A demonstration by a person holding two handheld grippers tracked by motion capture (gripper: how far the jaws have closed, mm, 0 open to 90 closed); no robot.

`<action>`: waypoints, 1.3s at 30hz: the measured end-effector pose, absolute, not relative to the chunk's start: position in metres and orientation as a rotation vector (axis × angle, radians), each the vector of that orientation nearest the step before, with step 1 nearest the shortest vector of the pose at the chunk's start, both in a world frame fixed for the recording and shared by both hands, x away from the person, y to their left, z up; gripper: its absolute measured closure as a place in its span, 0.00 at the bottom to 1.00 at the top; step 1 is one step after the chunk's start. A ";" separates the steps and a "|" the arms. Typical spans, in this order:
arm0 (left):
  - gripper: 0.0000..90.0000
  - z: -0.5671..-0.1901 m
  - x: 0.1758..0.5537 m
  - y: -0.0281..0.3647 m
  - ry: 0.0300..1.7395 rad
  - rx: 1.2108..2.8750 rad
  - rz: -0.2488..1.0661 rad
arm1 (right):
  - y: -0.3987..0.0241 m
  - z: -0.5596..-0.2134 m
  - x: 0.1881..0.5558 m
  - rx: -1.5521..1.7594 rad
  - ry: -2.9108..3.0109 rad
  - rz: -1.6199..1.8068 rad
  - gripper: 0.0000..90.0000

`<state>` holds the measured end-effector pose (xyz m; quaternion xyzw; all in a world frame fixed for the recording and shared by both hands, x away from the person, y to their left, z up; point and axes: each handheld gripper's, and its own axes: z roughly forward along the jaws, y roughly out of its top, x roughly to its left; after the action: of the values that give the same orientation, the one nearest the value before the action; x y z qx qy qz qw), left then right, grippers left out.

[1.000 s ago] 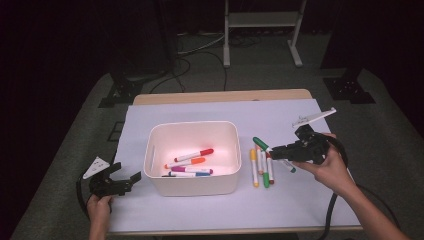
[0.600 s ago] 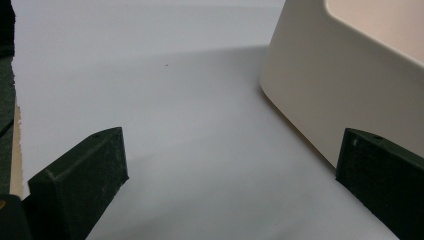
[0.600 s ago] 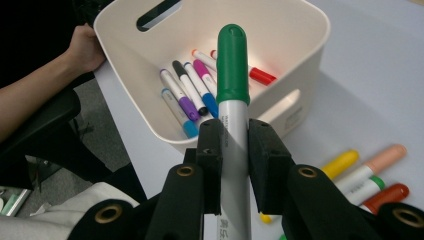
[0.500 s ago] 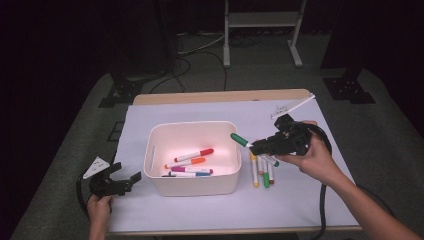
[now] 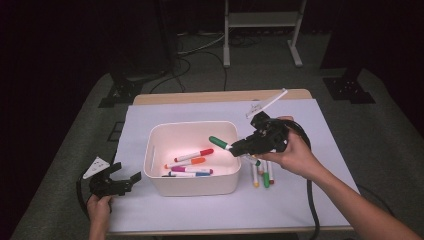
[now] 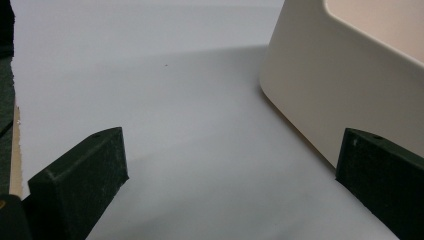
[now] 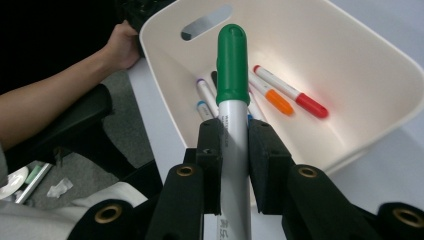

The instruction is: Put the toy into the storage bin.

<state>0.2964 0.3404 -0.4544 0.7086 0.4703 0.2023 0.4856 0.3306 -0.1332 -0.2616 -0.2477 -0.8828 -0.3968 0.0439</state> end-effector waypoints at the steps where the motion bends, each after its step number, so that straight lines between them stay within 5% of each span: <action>1: 0.00 -0.454 0.296 0.340 1.144 1.724 0.494 | -0.130 -0.261 0.330 -0.753 -2.700 -1.210 0.85; 39: 0.00 -0.454 0.296 0.341 1.144 1.719 0.481 | -0.028 -0.296 0.354 -0.495 -2.691 -1.069 0.84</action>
<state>0.2964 0.3407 -0.4543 0.7074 0.4707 0.1981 0.4886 0.3538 -0.0285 -0.2956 -0.1676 -0.9114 -0.3618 0.1018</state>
